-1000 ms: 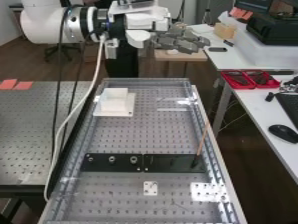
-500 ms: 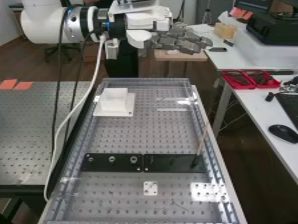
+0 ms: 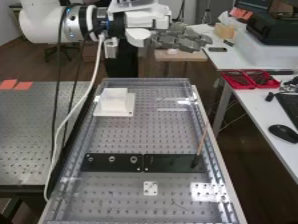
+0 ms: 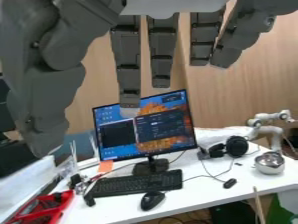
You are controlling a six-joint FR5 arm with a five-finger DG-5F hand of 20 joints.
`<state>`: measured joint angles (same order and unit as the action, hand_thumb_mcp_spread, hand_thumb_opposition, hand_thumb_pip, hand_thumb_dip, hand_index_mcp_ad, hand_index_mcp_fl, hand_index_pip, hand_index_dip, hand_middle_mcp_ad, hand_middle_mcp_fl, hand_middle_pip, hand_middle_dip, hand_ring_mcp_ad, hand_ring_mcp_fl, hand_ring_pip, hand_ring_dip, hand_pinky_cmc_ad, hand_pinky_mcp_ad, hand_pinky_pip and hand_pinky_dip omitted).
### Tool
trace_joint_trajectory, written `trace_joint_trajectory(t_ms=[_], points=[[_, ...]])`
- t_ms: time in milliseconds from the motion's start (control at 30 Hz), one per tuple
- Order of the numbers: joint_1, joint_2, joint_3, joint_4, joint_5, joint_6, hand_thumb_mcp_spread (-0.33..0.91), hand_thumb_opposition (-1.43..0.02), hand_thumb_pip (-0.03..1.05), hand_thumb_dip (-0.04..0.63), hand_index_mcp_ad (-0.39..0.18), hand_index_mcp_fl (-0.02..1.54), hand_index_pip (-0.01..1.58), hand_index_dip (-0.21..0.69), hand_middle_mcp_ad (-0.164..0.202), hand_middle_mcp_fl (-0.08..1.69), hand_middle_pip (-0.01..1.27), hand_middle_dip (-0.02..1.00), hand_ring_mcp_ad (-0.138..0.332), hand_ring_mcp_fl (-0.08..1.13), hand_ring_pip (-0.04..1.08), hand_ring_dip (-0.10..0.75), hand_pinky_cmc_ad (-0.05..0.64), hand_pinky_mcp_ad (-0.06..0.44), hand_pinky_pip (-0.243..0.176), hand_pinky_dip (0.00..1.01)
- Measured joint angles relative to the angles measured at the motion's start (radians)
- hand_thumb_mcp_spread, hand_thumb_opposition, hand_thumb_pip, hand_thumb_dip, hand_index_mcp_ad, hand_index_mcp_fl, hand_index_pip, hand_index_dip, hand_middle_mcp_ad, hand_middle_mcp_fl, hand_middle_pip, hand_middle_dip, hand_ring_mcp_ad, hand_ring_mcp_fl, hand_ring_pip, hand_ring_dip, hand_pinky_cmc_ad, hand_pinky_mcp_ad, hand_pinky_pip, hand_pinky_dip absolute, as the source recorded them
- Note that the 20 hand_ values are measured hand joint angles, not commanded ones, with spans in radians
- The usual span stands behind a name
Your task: Grab the drill bit and place it in the clear container
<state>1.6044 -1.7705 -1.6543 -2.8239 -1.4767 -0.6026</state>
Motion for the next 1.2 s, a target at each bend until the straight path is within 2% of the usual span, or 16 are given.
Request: trace_joint_trajectory(t_ms=[733, 933, 1067, 1133, 1200], points=[[-0.010, -0.003, -0.001, 0.000, -0.034, 0.002, 0.33, -0.75, 0.41, 0.157, -0.042, 0.67, 0.03, 0.606, 0.073, 0.30, 0.11, 0.25, 0.202, 0.03, 0.11, 0.073, 0.278, 0.168, -0.045, 0.20], [-0.009, 0.008, -0.002, 0.002, -0.013, -0.005, 0.33, -0.75, 0.42, 0.157, -0.042, 0.67, 0.03, 0.606, 0.075, 0.30, 0.11, 0.25, 0.202, 0.03, 0.11, 0.073, 0.278, 0.168, -0.045, 0.20], [-0.007, 0.020, -0.002, 0.004, -0.016, -0.011, 0.33, -0.75, 0.37, 0.145, -0.042, 0.67, 0.02, 0.607, 0.075, 0.29, 0.11, 0.25, 0.202, 0.03, 0.11, 0.073, 0.278, 0.168, -0.045, 0.20], [-0.005, 0.028, -0.002, 0.003, -0.023, -0.015, 0.34, -0.75, 0.35, 0.127, -0.042, 0.62, 0.02, 0.611, 0.073, 0.29, 0.11, 0.25, 0.202, 0.03, 0.11, 0.073, 0.278, 0.168, -0.045, 0.20], [-0.003, 0.038, -0.003, 0.004, -0.024, -0.018, 0.29, -0.73, 0.33, 0.115, -0.042, 0.52, 0.01, 0.611, 0.073, 0.30, 0.11, 0.25, 0.201, 0.03, 0.11, 0.073, 0.278, 0.164, -0.045, 0.20]])
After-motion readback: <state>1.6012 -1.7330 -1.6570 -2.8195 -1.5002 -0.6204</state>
